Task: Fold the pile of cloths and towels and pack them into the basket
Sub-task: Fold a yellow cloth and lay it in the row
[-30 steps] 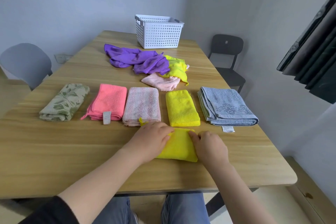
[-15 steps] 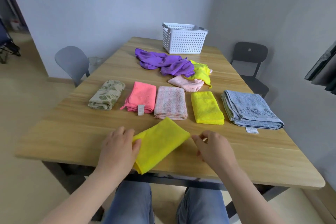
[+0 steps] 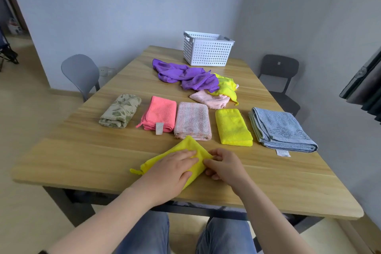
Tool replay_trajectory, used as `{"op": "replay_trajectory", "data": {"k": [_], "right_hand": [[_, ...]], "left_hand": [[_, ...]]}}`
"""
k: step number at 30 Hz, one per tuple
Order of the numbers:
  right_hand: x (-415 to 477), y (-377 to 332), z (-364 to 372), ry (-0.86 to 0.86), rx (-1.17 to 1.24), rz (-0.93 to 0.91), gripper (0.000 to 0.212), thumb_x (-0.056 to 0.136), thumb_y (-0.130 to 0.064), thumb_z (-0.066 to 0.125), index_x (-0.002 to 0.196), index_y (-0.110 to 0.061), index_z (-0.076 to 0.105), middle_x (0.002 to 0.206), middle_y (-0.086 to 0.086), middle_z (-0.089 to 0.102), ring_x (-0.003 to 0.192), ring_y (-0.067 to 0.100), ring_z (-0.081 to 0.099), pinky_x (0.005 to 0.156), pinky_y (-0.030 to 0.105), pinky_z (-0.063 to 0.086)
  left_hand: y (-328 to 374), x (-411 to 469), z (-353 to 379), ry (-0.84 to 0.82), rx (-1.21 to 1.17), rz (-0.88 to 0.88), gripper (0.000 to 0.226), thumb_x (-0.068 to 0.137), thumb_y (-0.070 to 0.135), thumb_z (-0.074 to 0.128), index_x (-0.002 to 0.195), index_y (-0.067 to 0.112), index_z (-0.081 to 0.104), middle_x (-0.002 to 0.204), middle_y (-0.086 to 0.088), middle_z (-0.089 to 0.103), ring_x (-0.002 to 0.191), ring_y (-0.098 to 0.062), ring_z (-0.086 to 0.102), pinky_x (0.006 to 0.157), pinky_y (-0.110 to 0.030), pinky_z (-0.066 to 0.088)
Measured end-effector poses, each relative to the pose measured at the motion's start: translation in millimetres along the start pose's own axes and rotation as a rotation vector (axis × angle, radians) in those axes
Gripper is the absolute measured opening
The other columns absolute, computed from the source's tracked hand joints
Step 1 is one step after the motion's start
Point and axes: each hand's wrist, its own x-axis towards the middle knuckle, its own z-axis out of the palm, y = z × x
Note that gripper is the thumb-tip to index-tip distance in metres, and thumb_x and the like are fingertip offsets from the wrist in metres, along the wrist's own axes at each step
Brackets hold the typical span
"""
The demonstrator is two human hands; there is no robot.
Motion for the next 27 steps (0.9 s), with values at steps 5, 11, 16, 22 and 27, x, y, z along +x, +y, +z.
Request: {"op": "replay_trajectory", "data": {"k": [5,11,16,22,27], "right_hand": [[19,-20,19,-0.127,-0.040,-0.085,0.028,0.086,-0.009,0.066,0.112,-0.006,0.055,0.069,0.002,0.060,0.044,0.001,0.056,0.042,0.015,0.043],[25,-27,57,-0.188,0.089,-0.126,0.022,0.085,-0.012,0.069,0.104,-0.009,0.059,0.070,0.003,0.064,0.054,0.007,0.060,0.051,0.018,0.052],[29,-44,93,-0.337,0.151,-0.081,0.020,0.083,-0.003,0.069,0.100,-0.007,0.059,0.073,0.004,0.059,0.063,0.011,0.061,0.058,0.021,0.057],[49,-68,144,-0.419,0.149,-0.009,0.028,0.085,-0.002,0.066,0.111,-0.004,0.055,0.091,0.009,0.059,0.071,0.013,0.060,0.066,0.024,0.056],[64,-81,174,-0.407,0.127,-0.027,0.022,0.085,0.000,0.064,0.105,-0.008,0.058,0.091,0.009,0.059,0.070,0.013,0.059,0.060,0.022,0.055]], "left_hand": [[-13,-16,-2,0.006,0.075,-0.154,0.093,0.065,0.058,-0.010,0.148,0.031,0.022,0.157,0.012,0.011,0.144,-0.008,0.009,0.113,-0.019,0.002],[-19,-47,-9,0.126,0.133,-0.361,0.094,0.067,0.057,-0.015,0.148,0.029,0.022,0.158,0.008,0.013,0.145,-0.011,0.010,0.113,-0.021,0.004],[-26,-57,-15,0.090,0.240,-0.464,0.079,0.082,0.056,0.011,0.136,0.014,0.050,0.145,-0.007,0.043,0.133,-0.026,0.042,0.106,-0.038,0.037],[-57,-65,-27,0.126,0.256,-0.507,0.081,0.083,0.051,0.000,0.145,0.009,0.032,0.154,-0.008,0.024,0.142,-0.026,0.025,0.113,-0.035,0.017],[-88,-66,-41,0.145,0.241,-0.533,0.094,0.071,0.056,-0.015,0.150,0.016,0.017,0.159,-0.002,0.006,0.147,-0.020,0.004,0.117,-0.031,0.004]]}}
